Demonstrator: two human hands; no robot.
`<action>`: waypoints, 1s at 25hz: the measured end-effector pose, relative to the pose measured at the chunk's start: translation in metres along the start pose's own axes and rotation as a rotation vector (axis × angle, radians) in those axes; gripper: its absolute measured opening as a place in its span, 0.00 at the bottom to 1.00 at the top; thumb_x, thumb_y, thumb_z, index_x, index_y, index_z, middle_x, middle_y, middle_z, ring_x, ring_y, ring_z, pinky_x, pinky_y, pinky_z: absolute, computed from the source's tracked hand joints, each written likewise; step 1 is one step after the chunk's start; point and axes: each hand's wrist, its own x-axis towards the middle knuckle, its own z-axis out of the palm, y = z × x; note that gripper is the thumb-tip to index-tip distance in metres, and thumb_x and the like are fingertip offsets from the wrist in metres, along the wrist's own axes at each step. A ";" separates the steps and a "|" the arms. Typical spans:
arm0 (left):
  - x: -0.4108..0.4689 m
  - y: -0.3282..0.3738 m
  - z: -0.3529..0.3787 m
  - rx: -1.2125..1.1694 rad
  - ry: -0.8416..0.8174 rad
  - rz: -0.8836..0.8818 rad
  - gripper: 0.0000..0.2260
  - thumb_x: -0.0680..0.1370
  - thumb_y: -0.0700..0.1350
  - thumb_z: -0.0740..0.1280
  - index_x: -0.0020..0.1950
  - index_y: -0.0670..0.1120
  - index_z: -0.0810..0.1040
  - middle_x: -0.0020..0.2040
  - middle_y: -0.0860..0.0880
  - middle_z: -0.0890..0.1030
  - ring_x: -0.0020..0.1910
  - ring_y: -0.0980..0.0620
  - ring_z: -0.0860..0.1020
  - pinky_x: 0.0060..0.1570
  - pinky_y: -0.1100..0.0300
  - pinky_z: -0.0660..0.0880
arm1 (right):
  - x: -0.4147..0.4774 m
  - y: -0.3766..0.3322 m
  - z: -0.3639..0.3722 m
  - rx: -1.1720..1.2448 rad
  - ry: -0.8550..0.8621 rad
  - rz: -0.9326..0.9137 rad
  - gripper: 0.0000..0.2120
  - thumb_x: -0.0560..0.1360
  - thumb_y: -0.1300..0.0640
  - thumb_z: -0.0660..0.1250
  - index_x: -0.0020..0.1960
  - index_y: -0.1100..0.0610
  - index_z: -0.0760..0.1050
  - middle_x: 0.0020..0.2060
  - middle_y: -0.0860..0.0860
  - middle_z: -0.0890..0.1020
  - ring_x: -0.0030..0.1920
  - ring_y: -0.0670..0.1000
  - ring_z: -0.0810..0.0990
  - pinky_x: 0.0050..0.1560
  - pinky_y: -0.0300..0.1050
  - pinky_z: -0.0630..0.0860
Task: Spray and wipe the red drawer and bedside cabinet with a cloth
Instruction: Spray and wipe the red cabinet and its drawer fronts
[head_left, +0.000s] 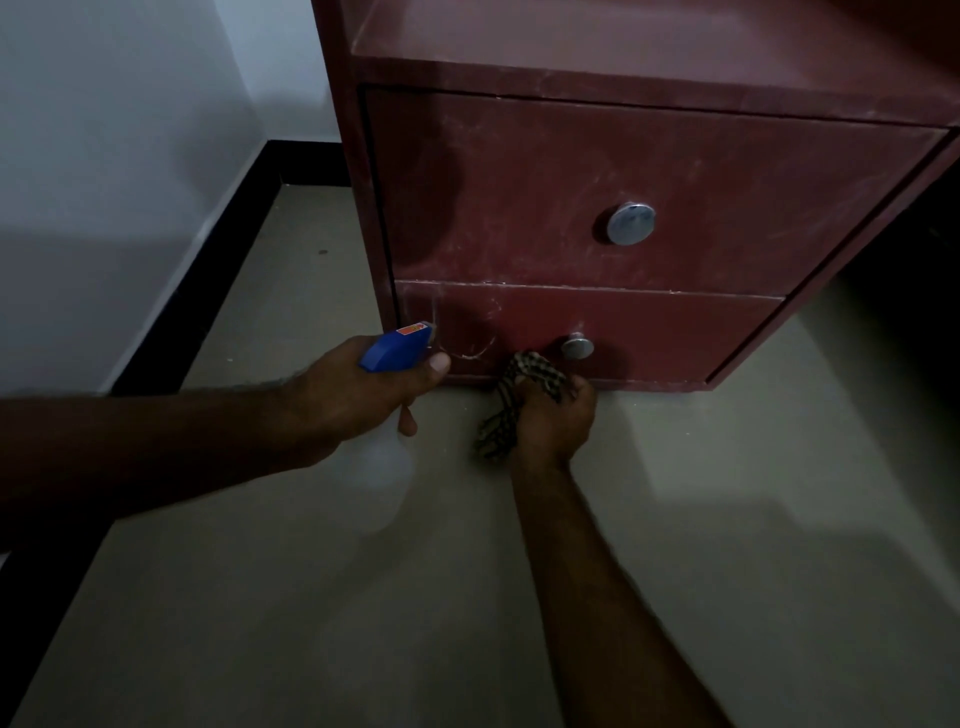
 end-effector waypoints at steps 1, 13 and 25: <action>0.001 -0.001 0.000 -0.003 0.008 0.003 0.22 0.74 0.65 0.68 0.54 0.47 0.79 0.36 0.45 0.85 0.37 0.55 0.84 0.46 0.56 0.75 | 0.000 0.000 0.001 0.021 -0.004 0.057 0.22 0.67 0.65 0.81 0.51 0.46 0.76 0.45 0.42 0.83 0.50 0.51 0.85 0.58 0.51 0.83; 0.000 -0.002 0.002 0.004 0.006 -0.006 0.19 0.73 0.65 0.68 0.50 0.49 0.78 0.41 0.44 0.84 0.34 0.56 0.83 0.42 0.59 0.74 | -0.027 0.012 0.028 -0.124 -0.143 0.022 0.26 0.68 0.59 0.81 0.64 0.54 0.78 0.52 0.47 0.85 0.54 0.52 0.85 0.59 0.50 0.82; 0.002 -0.009 0.001 -0.013 -0.005 0.020 0.22 0.72 0.67 0.67 0.53 0.49 0.80 0.36 0.47 0.84 0.40 0.51 0.84 0.42 0.60 0.75 | -0.047 0.008 0.043 -0.020 -0.108 0.134 0.23 0.69 0.62 0.79 0.62 0.52 0.78 0.54 0.48 0.85 0.52 0.51 0.85 0.56 0.51 0.84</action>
